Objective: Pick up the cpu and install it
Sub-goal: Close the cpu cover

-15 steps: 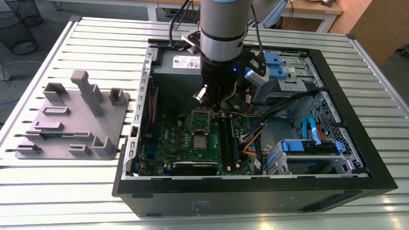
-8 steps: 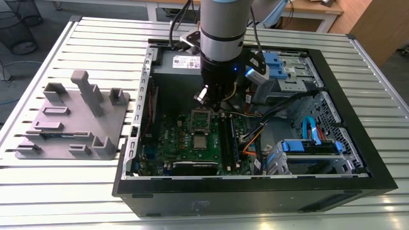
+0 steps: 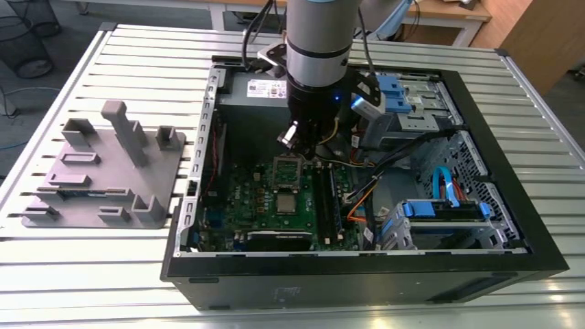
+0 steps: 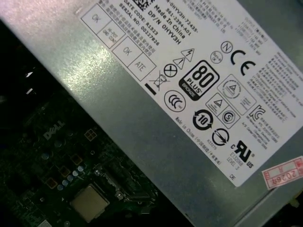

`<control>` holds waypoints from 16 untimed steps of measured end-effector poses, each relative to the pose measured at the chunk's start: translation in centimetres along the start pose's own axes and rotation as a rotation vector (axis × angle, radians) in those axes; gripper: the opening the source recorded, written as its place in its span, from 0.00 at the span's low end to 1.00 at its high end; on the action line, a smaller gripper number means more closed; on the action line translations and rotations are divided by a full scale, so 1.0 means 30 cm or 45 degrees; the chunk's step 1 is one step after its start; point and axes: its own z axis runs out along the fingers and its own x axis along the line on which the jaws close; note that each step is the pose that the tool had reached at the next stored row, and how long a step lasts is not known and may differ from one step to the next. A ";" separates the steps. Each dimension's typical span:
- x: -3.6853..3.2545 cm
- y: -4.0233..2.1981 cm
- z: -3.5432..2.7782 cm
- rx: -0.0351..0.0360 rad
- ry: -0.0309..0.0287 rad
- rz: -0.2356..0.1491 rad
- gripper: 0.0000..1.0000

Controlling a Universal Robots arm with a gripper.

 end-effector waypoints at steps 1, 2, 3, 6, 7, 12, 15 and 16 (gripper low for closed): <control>0.000 0.000 -0.002 0.0005 0.0006 0.000 0.11; 0.000 0.000 -0.003 0.0009 0.0009 0.000 0.11; 0.000 0.000 -0.003 0.0008 0.0008 0.000 0.11; 0.000 0.000 -0.003 0.0012 0.0011 0.000 0.11; 0.000 0.000 -0.003 0.0000 0.0025 0.000 0.11; 0.000 0.000 -0.002 -0.0245 0.0261 0.000 0.11; -0.001 -0.001 -0.001 -0.0262 0.0272 0.000 0.11; -0.001 0.000 -0.002 -0.0268 0.0278 0.000 0.11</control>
